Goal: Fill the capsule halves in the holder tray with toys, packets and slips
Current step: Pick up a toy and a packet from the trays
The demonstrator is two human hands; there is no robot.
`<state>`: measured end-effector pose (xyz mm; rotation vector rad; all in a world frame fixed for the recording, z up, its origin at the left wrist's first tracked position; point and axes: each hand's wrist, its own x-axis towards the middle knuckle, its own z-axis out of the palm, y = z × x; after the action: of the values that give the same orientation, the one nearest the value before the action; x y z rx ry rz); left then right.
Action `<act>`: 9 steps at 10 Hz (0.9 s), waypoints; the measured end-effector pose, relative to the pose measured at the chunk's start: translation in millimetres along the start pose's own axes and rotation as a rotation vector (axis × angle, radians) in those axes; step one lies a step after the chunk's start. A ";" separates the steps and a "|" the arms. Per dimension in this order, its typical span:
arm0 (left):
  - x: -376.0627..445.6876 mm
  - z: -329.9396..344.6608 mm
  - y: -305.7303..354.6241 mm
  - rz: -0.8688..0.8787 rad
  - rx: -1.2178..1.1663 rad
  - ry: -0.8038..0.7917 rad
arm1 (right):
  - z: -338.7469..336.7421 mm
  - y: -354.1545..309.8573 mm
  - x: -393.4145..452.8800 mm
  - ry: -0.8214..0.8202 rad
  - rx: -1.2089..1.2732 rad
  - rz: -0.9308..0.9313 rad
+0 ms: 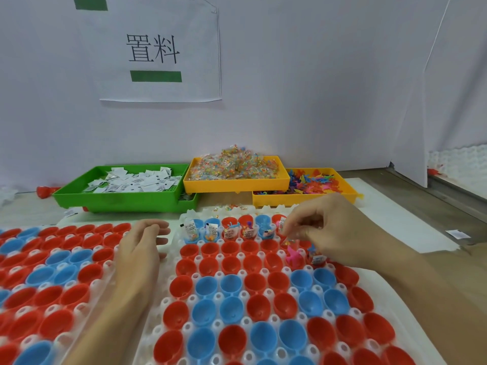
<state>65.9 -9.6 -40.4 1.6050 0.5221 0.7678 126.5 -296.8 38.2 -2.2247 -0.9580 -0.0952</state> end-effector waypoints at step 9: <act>0.0 0.4 0.8 0.001 0.004 -0.012 | 5.3 -3.2 -2.4 -0.190 -0.254 0.087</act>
<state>66.1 -10.0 -39.6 1.6125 0.5151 0.7579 121.6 -293.4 35.3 -2.5421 -0.9940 0.0369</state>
